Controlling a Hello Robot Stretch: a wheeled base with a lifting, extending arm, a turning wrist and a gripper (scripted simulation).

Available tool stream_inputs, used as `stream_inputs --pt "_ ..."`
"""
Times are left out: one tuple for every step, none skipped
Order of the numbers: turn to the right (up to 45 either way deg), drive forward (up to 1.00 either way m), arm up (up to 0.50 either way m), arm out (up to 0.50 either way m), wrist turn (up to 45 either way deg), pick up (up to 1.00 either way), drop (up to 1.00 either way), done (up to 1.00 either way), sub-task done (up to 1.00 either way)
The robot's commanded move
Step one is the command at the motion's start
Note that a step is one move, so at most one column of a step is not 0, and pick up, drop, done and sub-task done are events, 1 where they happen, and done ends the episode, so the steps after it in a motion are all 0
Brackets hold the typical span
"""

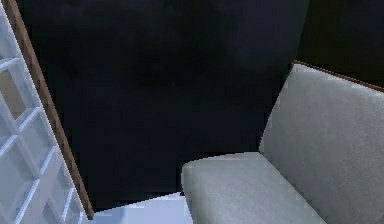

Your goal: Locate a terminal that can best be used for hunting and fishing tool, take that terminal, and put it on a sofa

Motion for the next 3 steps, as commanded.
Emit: stream_inputs --pt "0.0 0.0 0.1 0.0 0.0 0.0 0.0 0.0 0.0" --pt "0.0 0.0 0.0 -0.08 0.0 0.0 0.0 0.0 0.0" --pt "0.0 0.0 0.0 0.0 0.0 0.0 0.0 1.0 0.0"
